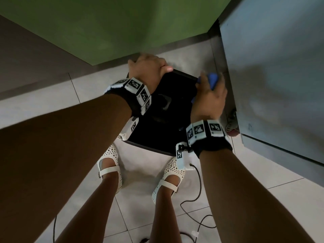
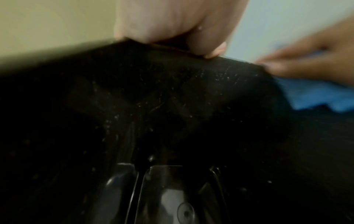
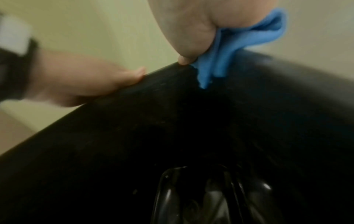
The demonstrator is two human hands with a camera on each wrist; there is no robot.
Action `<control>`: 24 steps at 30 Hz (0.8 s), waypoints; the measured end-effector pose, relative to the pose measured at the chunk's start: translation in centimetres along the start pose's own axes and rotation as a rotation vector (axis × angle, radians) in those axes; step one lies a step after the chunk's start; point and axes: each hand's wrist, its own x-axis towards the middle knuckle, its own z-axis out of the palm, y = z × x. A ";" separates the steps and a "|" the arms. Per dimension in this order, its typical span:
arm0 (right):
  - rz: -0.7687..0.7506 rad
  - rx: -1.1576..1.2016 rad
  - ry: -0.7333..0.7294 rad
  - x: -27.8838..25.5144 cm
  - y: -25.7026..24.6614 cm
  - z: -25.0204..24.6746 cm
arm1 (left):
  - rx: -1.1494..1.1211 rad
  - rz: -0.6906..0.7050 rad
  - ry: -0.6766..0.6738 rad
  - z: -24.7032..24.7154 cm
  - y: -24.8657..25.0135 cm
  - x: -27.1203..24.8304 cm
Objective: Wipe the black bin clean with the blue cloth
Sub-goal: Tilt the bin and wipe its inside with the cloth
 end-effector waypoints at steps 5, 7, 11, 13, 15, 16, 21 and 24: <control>0.040 -0.105 -0.086 -0.8 0.2 -0.3 | -0.003 -0.074 0.033 0.6 0.0 -1.5; -0.034 -0.097 -0.084 0.4 -0.4 -0.2 | -0.006 -0.110 0.036 0.3 -0.5 -2.1; -0.290 -0.127 -0.173 3.0 -1.3 -0.3 | 0.029 -0.040 -0.143 -0.8 -1.2 -1.7; -0.417 -0.179 -0.191 3.4 -2.6 0.1 | -0.043 0.050 -0.198 -0.6 -1.1 -1.1; -0.478 -0.208 -0.180 3.4 -4.0 0.5 | -0.146 0.064 -0.231 0.0 -1.0 -0.8; -0.517 -0.236 -0.185 3.4 -4.4 0.5 | -0.177 0.051 -0.218 0.3 -1.0 -1.0; -0.671 -0.302 -0.147 3.2 -4.0 1.5 | -0.328 0.056 -0.167 0.9 -1.5 -2.3; -0.461 -0.238 -0.078 2.9 -3.4 1.1 | -0.317 -0.011 -0.091 1.1 -0.6 -3.0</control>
